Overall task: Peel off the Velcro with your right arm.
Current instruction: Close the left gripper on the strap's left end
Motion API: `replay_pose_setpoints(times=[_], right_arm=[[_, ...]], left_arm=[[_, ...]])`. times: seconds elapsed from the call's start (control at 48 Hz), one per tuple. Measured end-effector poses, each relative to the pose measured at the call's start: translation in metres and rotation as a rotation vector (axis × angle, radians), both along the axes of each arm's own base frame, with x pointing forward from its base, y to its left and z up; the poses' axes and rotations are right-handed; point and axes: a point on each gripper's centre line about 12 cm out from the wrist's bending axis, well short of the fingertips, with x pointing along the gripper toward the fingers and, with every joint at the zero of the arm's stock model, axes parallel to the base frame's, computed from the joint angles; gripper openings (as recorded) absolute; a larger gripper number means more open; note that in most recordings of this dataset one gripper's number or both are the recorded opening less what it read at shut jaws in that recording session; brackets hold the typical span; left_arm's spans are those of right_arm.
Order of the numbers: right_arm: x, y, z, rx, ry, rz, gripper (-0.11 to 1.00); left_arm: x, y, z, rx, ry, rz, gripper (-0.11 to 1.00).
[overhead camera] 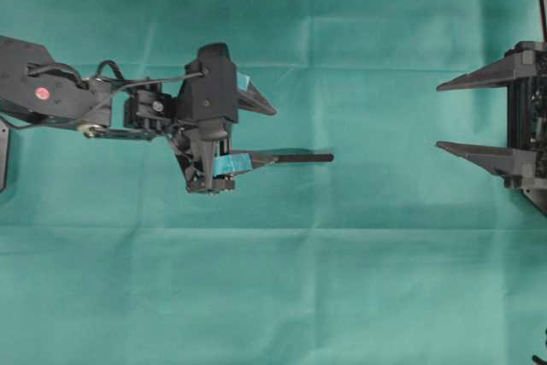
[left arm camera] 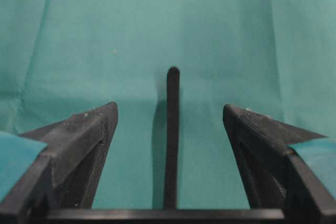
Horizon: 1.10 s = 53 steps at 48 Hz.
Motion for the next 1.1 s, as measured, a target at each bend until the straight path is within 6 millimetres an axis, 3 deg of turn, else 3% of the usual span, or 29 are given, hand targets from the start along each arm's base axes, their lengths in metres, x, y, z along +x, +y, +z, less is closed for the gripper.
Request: replay_pose_setpoints(times=[0.583, 1.104], right_arm=[[-0.001, 0.0, -0.004, 0.002, 0.009, 0.002, 0.68], [-0.002, 0.0, -0.008, 0.002, 0.02, 0.0, 0.68]], left_arm=[[0.022, 0.003, -0.073, -0.003, 0.098, 0.008, 0.84], [0.028, 0.008, -0.103, -0.008, 0.156, 0.021, 0.83]])
